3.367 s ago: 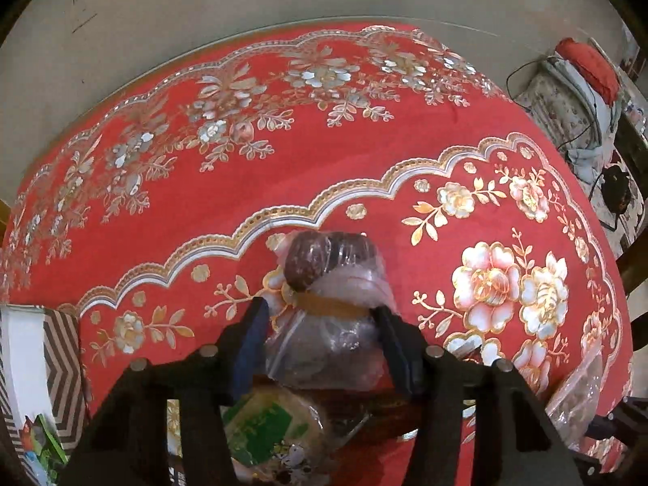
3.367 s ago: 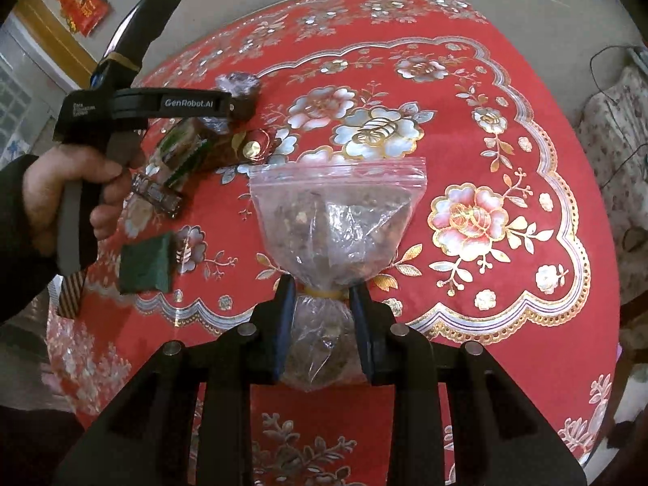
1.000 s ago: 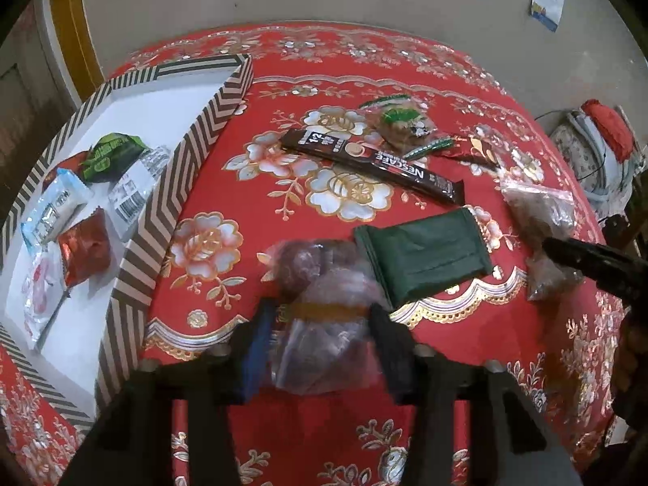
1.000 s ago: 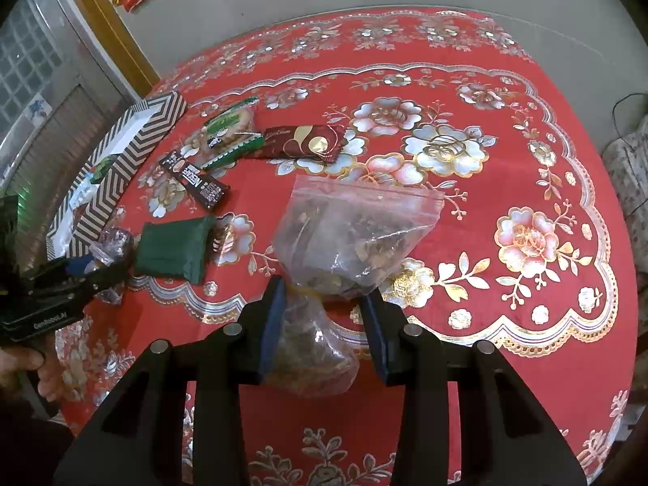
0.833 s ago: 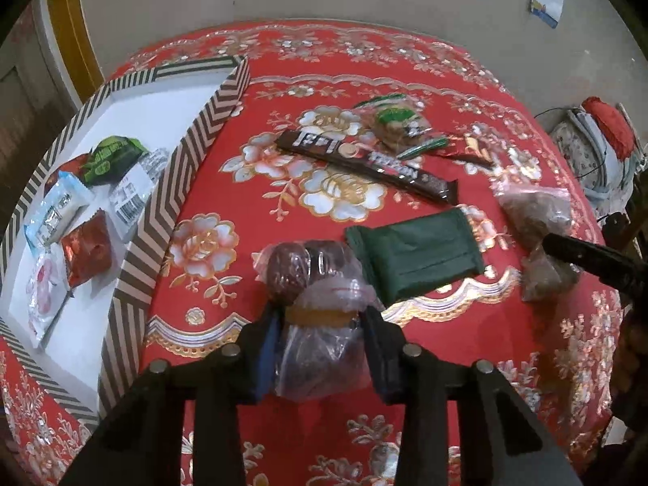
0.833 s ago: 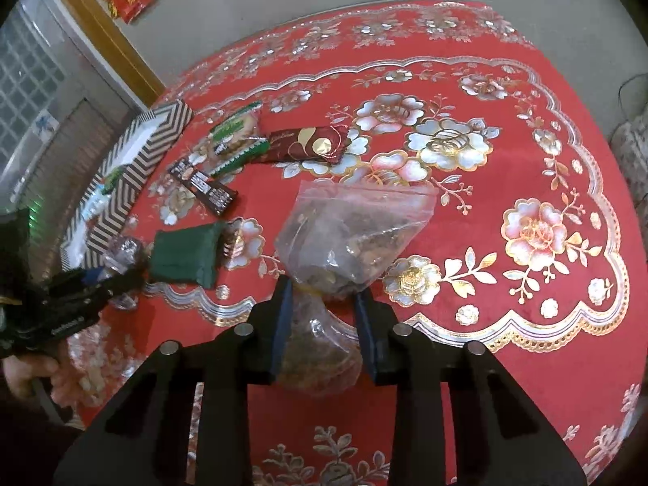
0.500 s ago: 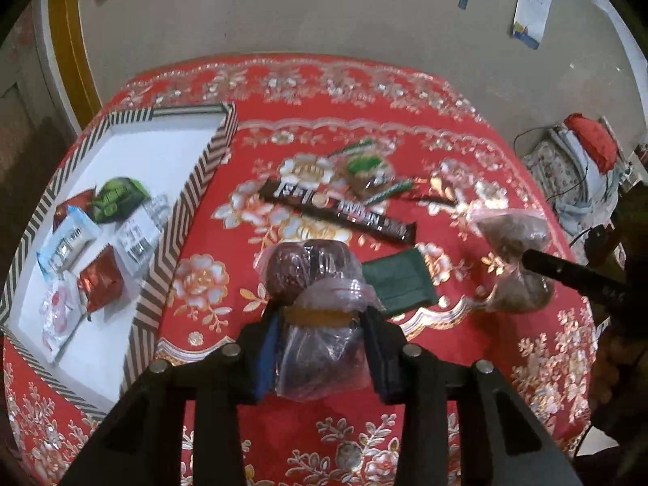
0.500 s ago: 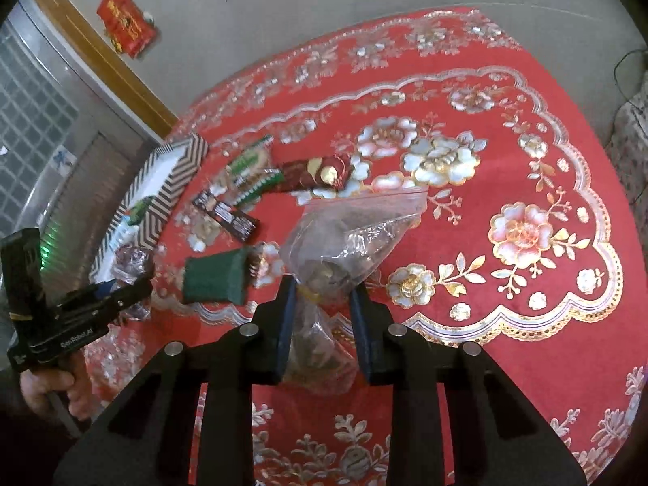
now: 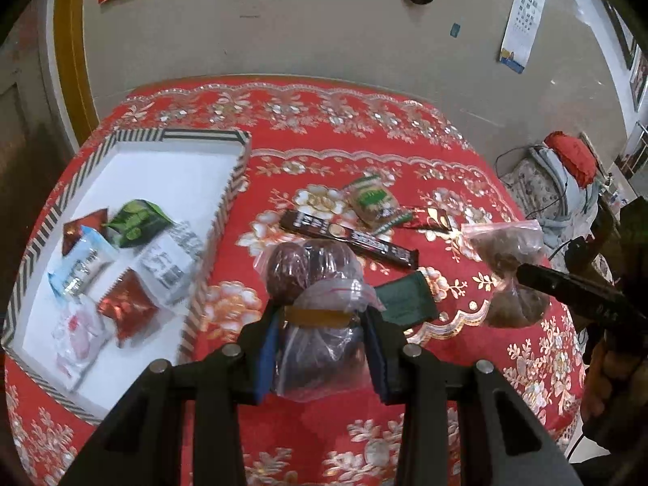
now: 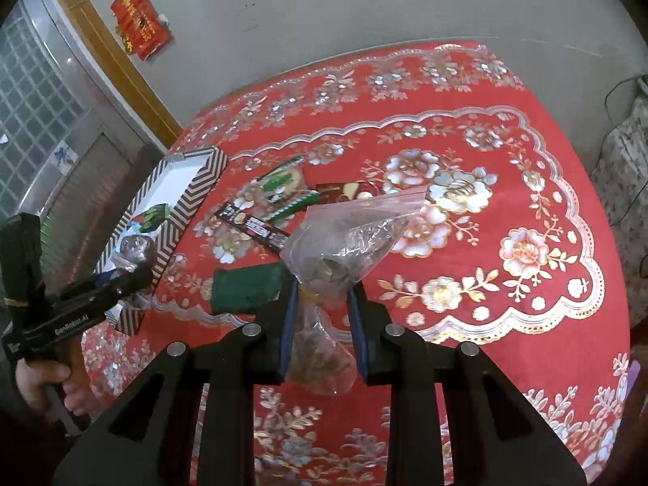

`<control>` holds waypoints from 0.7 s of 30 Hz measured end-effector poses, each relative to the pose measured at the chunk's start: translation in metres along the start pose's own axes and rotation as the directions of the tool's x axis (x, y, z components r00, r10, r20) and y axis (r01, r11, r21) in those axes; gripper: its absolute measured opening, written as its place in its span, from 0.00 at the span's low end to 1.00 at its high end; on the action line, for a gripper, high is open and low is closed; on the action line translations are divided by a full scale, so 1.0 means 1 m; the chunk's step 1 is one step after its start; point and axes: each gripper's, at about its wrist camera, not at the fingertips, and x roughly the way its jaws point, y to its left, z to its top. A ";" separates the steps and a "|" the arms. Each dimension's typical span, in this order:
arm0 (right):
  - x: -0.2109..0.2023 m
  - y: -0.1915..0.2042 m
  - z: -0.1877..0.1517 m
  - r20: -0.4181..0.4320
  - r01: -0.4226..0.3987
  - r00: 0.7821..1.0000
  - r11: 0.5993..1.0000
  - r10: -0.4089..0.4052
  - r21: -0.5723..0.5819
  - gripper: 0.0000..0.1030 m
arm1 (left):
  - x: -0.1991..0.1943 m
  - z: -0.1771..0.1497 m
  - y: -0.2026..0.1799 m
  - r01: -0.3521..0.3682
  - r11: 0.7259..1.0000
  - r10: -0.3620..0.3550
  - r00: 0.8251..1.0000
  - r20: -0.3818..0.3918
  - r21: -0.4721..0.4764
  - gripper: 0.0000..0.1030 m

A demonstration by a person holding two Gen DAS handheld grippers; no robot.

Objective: Organize snacks
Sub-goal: 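Lift both clear bags and carry them toward the white tray, then lower both clear bags over the tray and open both tools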

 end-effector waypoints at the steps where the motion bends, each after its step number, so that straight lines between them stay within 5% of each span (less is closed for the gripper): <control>1: 0.001 0.005 0.000 0.001 0.008 1.000 1.000 -0.008 -0.004 0.22 | -0.002 0.001 0.004 0.004 1.000 -0.004 1.000 0.002 0.004 0.39; 10: 0.025 0.008 -0.011 -0.042 0.086 0.996 0.994 -0.083 0.073 0.20 | -0.010 0.004 0.023 0.047 0.997 -0.047 0.999 0.011 0.055 0.39; 21: 0.024 0.073 0.011 -0.011 0.066 0.998 0.997 -0.067 -0.038 0.20 | -0.015 0.004 0.072 0.039 0.999 -0.039 0.999 0.022 -0.007 0.39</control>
